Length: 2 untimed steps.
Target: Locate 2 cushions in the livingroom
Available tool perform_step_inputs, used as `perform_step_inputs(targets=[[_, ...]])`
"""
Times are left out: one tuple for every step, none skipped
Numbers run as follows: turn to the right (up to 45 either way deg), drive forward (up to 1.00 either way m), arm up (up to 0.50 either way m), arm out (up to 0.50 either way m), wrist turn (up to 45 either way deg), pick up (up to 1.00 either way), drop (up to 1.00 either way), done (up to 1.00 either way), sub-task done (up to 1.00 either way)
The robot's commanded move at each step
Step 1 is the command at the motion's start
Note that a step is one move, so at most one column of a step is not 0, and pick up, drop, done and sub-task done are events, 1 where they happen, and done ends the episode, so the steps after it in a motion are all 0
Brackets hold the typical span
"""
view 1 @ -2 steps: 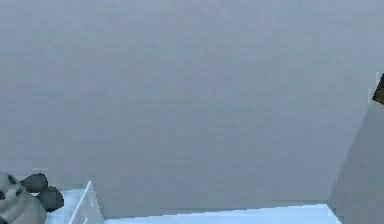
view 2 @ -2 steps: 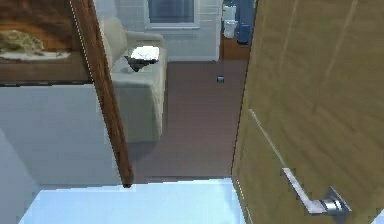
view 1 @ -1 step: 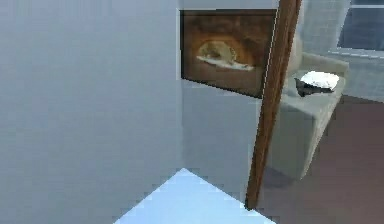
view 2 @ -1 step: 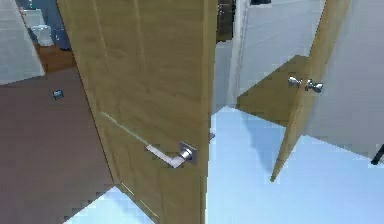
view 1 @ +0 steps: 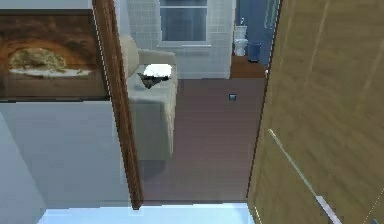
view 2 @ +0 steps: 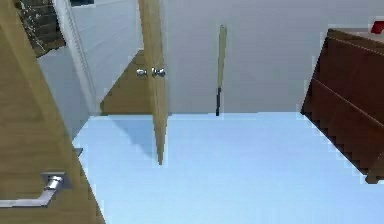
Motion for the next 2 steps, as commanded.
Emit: perform_step_inputs(targets=[[0.0,0.60,0.00,0.00,0.0,0.00,0.00,0.00,0.00],[9.0,0.00,0.00,0.00,0.0,0.00,0.00,0.00,0.00]])
